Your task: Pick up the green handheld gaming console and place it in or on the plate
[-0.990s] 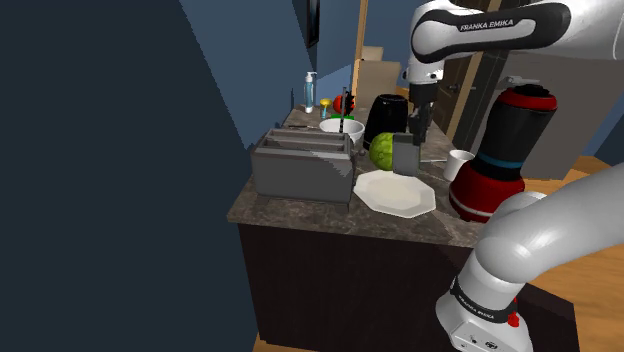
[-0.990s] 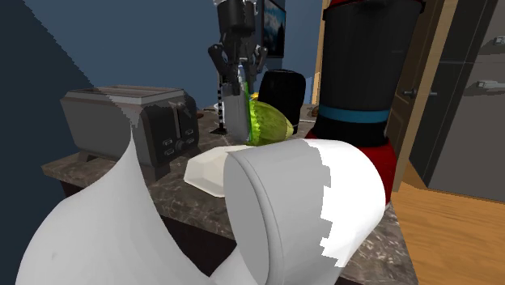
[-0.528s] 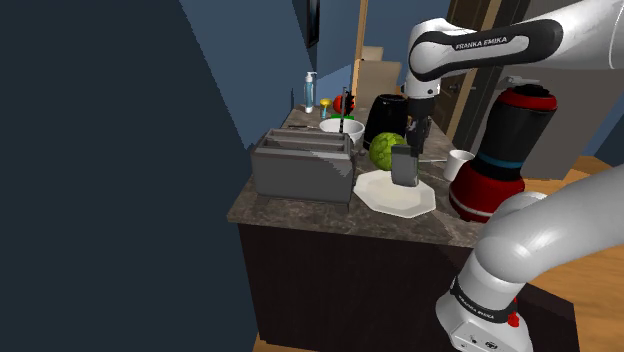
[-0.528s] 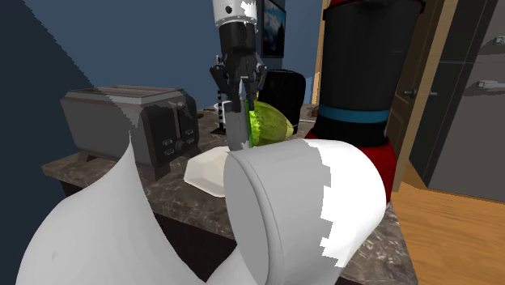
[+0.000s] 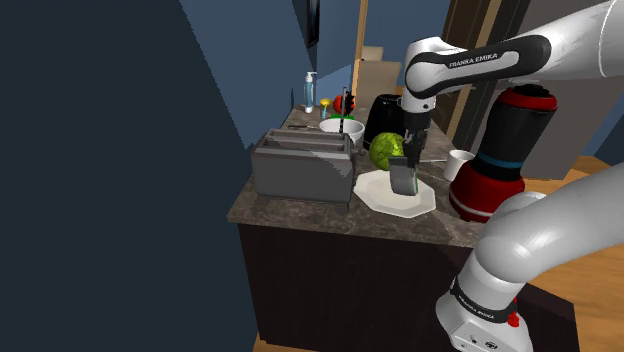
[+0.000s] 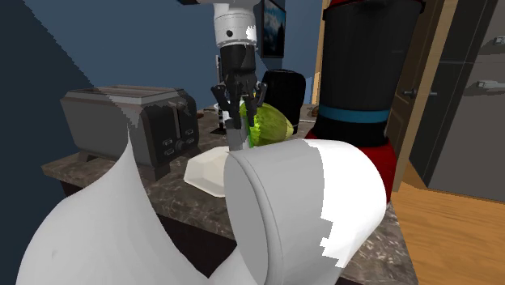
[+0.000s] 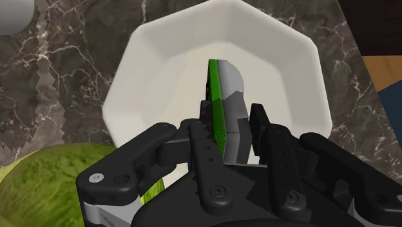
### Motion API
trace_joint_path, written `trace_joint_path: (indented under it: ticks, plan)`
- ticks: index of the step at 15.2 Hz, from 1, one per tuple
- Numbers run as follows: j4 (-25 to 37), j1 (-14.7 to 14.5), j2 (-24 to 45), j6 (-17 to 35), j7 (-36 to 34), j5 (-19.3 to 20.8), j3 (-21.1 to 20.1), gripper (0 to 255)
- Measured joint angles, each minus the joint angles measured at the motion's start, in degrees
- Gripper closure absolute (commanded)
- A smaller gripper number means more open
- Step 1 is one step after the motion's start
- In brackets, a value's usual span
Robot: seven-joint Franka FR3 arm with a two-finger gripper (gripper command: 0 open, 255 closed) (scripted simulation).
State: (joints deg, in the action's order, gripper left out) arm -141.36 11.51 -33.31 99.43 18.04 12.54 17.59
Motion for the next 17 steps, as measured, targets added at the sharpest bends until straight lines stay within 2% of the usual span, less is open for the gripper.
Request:
trace_joint_path:
  ticks: [3, 8, 9, 15, 17]
  plan:
    - [-1.59, 0.01, 0.41, 2.17, -0.24, 0.20, 0.26, 255]
    - [-2.05, 0.06, 0.32, 2.60, -0.22, 0.35, 0.39, 255]
    - [-2.04, 0.04, 0.33, 2.59, -0.25, 0.33, 0.38, 0]
    - [-2.24, -0.02, 0.47, 2.57, -0.24, 0.23, 0.38, 0]
    - [0.25, -0.34, 0.81, 0.43, -0.24, -0.27, -0.04, 0]
